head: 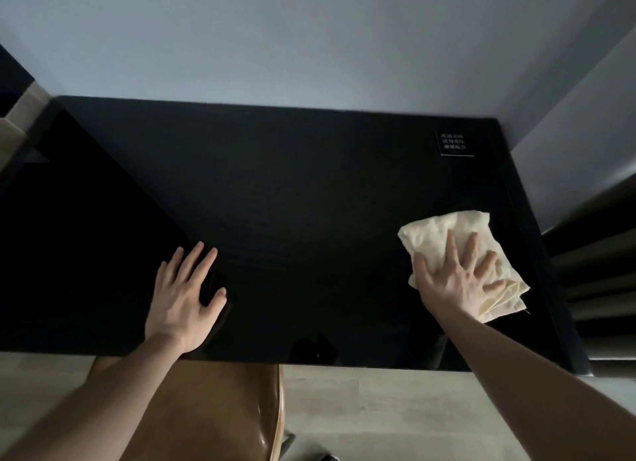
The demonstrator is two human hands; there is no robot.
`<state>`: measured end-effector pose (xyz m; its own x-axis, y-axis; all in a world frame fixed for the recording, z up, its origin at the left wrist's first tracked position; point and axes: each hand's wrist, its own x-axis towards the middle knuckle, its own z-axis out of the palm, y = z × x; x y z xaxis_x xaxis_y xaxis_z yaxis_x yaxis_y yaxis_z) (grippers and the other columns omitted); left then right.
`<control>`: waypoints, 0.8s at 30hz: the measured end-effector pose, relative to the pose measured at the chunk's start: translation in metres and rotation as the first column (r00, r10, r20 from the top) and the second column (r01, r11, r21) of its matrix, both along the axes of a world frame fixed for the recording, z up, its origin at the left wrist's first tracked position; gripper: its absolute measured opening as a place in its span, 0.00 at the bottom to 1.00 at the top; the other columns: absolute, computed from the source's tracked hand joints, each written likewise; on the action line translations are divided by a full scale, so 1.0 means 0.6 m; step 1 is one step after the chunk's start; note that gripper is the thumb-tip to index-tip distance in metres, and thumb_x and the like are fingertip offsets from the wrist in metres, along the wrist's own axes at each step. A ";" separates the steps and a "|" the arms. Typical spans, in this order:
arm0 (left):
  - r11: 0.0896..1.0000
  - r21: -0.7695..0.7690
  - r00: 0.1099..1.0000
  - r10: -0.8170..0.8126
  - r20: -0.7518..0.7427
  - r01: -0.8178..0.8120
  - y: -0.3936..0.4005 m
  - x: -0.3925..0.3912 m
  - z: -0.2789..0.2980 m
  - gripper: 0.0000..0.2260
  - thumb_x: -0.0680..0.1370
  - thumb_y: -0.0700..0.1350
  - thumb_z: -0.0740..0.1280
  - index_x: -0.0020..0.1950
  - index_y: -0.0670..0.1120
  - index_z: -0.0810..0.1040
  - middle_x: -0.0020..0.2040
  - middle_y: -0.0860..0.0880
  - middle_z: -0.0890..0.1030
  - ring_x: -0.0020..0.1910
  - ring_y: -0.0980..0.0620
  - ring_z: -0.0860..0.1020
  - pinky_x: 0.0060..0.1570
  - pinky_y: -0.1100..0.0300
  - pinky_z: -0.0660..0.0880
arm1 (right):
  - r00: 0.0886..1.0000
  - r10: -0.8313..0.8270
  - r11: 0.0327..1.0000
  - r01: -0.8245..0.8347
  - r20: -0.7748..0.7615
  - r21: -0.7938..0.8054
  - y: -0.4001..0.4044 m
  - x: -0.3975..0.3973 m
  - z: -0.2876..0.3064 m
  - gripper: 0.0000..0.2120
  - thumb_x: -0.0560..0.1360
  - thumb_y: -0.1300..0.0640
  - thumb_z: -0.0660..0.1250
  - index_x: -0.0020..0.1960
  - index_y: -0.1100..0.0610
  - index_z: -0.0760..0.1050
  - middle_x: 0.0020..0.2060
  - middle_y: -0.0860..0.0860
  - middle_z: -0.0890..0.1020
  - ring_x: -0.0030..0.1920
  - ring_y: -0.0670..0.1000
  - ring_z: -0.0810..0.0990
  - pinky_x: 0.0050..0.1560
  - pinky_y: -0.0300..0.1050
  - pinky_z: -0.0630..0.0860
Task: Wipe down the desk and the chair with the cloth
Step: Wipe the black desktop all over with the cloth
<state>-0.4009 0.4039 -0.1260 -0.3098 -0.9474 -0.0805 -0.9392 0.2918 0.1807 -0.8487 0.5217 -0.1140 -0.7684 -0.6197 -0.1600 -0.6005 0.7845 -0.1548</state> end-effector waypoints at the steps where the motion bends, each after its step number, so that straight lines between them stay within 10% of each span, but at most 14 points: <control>1: 1.000 0.000 1.000 -0.003 0.001 0.003 0.000 0.000 0.000 0.36 0.79 0.65 0.54 0.86 0.54 0.60 0.87 0.51 0.56 0.86 0.42 0.53 0.84 0.38 0.51 | 1.000 0.000 1.000 0.000 0.002 -0.004 -0.001 0.000 0.000 0.40 0.78 0.25 0.50 0.86 0.38 0.48 0.87 0.48 0.42 0.85 0.63 0.38 0.78 0.78 0.38; 15: 1.000 0.021 1.000 -0.006 -0.003 0.006 -0.003 0.004 -0.006 0.36 0.79 0.65 0.55 0.86 0.55 0.60 0.87 0.53 0.53 0.86 0.43 0.51 0.84 0.40 0.50 | 0.999 -0.043 0.999 0.043 0.018 -0.018 -0.069 0.047 0.001 0.40 0.78 0.26 0.50 0.86 0.39 0.49 0.87 0.48 0.43 0.85 0.62 0.38 0.78 0.78 0.40; 24: 0.997 0.071 0.999 -0.024 0.022 0.022 -0.004 0.004 0.002 0.36 0.80 0.68 0.51 0.87 0.57 0.52 0.88 0.52 0.46 0.86 0.44 0.44 0.84 0.40 0.45 | 0.983 0.172 0.984 -0.168 0.066 -0.058 -0.112 0.269 0.005 0.38 0.80 0.27 0.53 0.87 0.38 0.48 0.86 0.46 0.37 0.84 0.60 0.31 0.74 0.69 0.23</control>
